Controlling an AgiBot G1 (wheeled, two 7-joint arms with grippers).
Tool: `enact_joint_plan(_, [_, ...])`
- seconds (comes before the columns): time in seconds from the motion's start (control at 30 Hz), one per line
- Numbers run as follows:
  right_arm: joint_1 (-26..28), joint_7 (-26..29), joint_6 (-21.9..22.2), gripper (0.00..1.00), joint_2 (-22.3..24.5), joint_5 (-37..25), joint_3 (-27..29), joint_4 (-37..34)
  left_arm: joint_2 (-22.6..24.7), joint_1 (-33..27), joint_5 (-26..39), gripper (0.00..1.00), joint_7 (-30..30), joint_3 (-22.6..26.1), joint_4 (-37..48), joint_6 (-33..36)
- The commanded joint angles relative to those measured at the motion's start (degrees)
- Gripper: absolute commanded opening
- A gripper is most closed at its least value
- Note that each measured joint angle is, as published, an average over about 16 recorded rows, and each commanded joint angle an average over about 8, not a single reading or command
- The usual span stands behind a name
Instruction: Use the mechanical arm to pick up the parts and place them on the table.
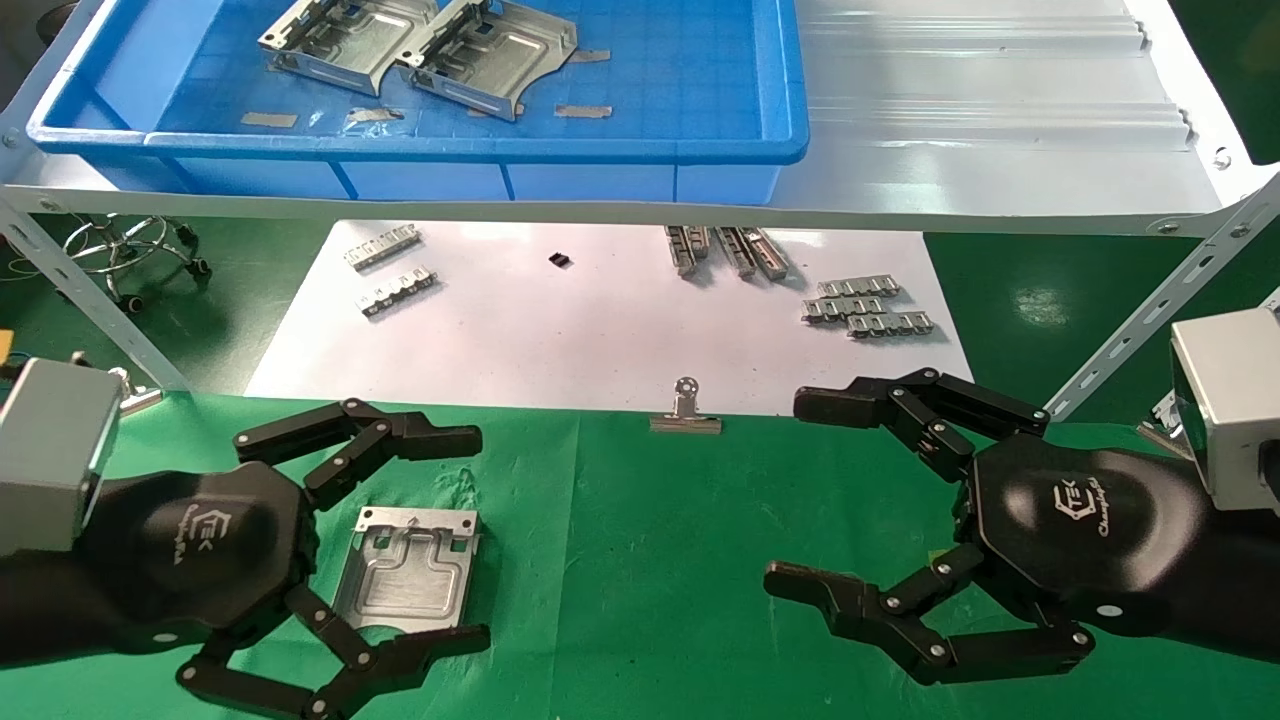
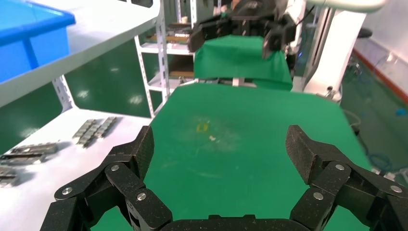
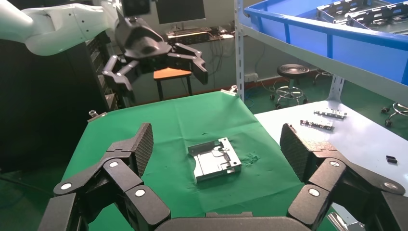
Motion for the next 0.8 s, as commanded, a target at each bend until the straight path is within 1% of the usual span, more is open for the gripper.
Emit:
enact_joint_plan(0.03, [0.00,0.00,0.00,1.00,0.00,0.00,0.00,0.00,-0.32,1.19,-0.56,1.00,-1.52,-1.53,-1.47,0.00])
enact_joint_plan(0.23, [-0.01,0.00,0.01,1.00,0.00,0.00,0.00,0.00,-1.04,3.92,-1.84,1.00,-4.88,-5.08,-4.90,0.04])
enact_joint_plan(0.4, [-0.02,0.00,0.02,1.00,0.01,0.01,0.01,-0.01,-1.31,4.92,-2.35,1.00,-5.74,-6.38,-6.15,0.09])
enact_joint_plan(0.8, [-0.02,0.00,0.02,1.00,0.01,0.01,0.01,-0.01,-1.17,4.33,-2.11,1.00,-5.20,-5.53,-5.34,0.05])
